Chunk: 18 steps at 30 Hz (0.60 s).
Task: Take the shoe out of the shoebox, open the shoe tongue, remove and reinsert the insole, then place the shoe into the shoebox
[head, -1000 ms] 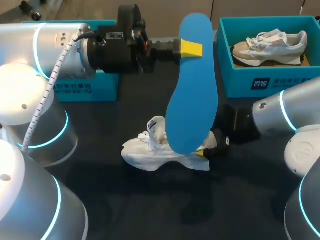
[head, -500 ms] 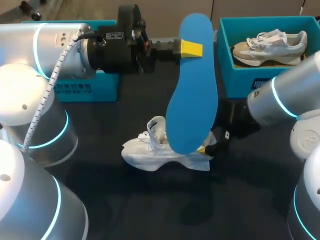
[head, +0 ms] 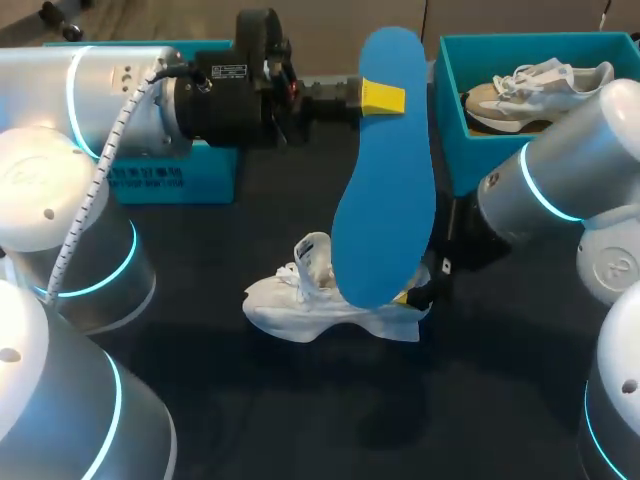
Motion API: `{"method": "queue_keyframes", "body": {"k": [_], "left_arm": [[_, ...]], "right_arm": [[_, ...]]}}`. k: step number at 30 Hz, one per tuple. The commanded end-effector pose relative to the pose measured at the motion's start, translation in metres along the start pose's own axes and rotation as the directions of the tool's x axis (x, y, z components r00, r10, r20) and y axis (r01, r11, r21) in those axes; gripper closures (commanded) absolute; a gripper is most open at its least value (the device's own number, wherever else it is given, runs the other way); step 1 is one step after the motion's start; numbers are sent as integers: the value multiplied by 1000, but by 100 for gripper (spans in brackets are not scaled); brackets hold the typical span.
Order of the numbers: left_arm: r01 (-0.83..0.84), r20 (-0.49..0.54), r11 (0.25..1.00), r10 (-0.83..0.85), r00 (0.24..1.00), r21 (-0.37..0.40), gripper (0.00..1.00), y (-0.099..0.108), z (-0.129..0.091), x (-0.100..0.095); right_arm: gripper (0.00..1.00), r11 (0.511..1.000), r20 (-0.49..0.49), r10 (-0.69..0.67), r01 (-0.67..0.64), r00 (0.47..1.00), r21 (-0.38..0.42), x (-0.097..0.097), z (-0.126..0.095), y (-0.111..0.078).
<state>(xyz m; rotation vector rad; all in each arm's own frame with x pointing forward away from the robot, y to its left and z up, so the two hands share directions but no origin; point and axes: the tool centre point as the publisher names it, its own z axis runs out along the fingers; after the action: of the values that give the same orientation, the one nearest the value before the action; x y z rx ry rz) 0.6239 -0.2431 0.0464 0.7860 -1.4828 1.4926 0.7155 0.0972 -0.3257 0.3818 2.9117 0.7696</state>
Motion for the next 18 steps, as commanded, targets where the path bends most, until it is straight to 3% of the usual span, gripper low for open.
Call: {"method": "queue_keyframes", "body": {"k": [1, 4, 18], "left_arm": [[1, 2, 1000, -1, 1000, 0, 100, 1, 1, 0], [1, 2, 1000, -1, 1000, 0, 100, 1, 1, 0], [1, 2, 1000, -1, 1000, 0, 100, 1, 1, 0]], "right_arm": [[0, 986, 4, 11, -11, 1000, 164, 2, -8, 8], [0, 976, 15, 18, -21, 1000, 215, 2, -10, 15], [0, 970, 15, 10, -13, 1000, 242, -3, -10, 23]]}}
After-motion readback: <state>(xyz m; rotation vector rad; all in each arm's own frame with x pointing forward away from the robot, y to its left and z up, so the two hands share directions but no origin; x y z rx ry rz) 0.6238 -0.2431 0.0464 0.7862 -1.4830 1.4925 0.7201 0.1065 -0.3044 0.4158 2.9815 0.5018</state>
